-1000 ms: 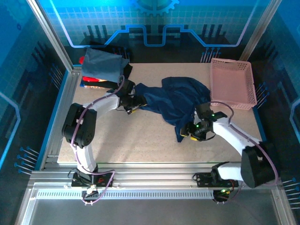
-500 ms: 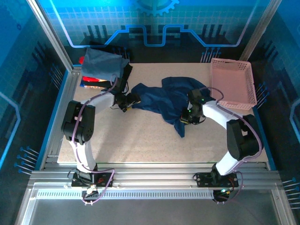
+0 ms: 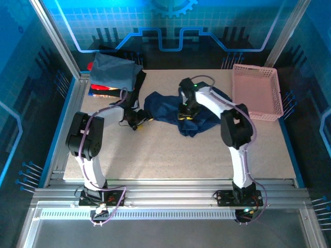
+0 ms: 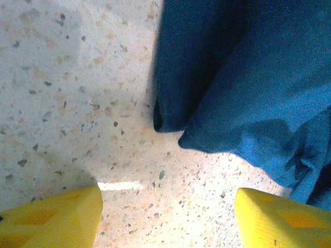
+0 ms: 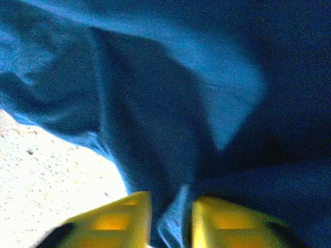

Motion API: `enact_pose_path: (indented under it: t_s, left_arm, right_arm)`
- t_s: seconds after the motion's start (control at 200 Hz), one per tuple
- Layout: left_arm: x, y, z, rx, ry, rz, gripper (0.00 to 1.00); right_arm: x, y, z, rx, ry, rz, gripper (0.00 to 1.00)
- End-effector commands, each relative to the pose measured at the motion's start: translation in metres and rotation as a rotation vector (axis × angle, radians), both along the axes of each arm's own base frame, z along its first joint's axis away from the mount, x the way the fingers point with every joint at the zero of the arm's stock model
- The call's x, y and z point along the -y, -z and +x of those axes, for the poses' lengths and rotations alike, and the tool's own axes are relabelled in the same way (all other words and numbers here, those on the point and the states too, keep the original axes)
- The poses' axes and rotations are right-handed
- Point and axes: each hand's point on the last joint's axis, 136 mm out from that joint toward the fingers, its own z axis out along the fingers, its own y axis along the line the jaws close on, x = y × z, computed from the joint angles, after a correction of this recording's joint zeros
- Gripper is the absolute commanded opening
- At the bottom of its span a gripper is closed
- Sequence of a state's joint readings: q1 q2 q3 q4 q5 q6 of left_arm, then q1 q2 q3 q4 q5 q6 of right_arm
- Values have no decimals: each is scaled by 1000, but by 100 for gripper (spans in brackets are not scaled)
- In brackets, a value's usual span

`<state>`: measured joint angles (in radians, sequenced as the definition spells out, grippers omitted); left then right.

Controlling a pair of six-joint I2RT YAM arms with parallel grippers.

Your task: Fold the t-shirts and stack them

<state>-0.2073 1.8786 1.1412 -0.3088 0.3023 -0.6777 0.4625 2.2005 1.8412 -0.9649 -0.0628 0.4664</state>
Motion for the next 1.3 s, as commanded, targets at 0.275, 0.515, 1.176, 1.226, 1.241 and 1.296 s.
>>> enact_pose_path:
  t_s: [0.275,0.515,1.176,1.226,1.241,1.296]
  left_arm:
    - [7,-24,-10,38,18,-80,70]
    - [14,-34,-2,84,22,-132,70]
    - [-18,-67,-6,187,-38,-155,71]
    - [-18,-66,-6,186,-41,-154,71]
    - [-18,-65,-6,184,-42,-154,71]
    - [-18,-63,-4,178,-48,-156,71]
  right_arm:
    - [3,-90,-48,86,56,116,60]
    - [64,-73,-109,-5,329,266,59]
    - [34,18,-80,-148,474,371,46]
    - [31,20,-78,-153,475,370,43]
    - [31,21,-78,-157,476,367,42]
    - [31,24,-78,-160,478,353,33]
